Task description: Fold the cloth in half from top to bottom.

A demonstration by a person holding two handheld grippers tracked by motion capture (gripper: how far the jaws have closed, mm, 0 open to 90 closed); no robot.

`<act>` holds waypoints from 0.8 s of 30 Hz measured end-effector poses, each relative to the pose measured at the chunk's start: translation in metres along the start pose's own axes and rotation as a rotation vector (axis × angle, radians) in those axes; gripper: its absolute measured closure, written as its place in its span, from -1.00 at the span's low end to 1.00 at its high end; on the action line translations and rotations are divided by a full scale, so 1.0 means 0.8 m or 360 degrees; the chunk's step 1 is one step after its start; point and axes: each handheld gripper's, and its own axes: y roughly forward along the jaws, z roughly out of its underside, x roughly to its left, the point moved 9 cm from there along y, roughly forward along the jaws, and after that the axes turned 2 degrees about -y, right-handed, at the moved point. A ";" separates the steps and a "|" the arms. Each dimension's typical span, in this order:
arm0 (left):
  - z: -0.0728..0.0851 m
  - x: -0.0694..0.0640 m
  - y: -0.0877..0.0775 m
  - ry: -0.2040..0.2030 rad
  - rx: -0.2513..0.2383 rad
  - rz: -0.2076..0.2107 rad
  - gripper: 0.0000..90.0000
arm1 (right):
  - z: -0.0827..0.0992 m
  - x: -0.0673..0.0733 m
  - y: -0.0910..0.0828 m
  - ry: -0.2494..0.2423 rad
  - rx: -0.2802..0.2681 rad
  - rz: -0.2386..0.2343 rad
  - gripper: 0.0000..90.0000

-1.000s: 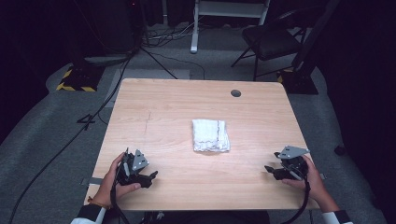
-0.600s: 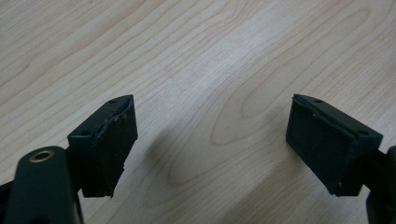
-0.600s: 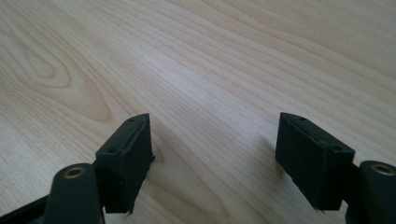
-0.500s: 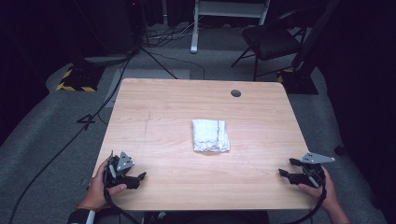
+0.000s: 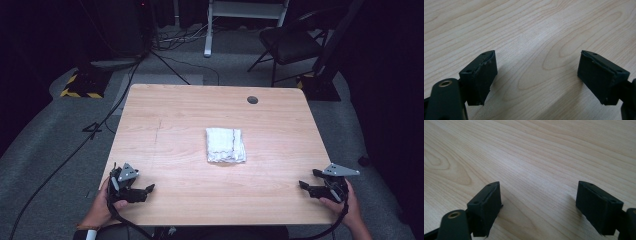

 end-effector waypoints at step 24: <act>0.000 0.001 0.000 -0.0010 0.0011 -0.0002 -0.65 | -0.001 -0.001 0.001 -0.0001 0.0000 0.0000 -0.54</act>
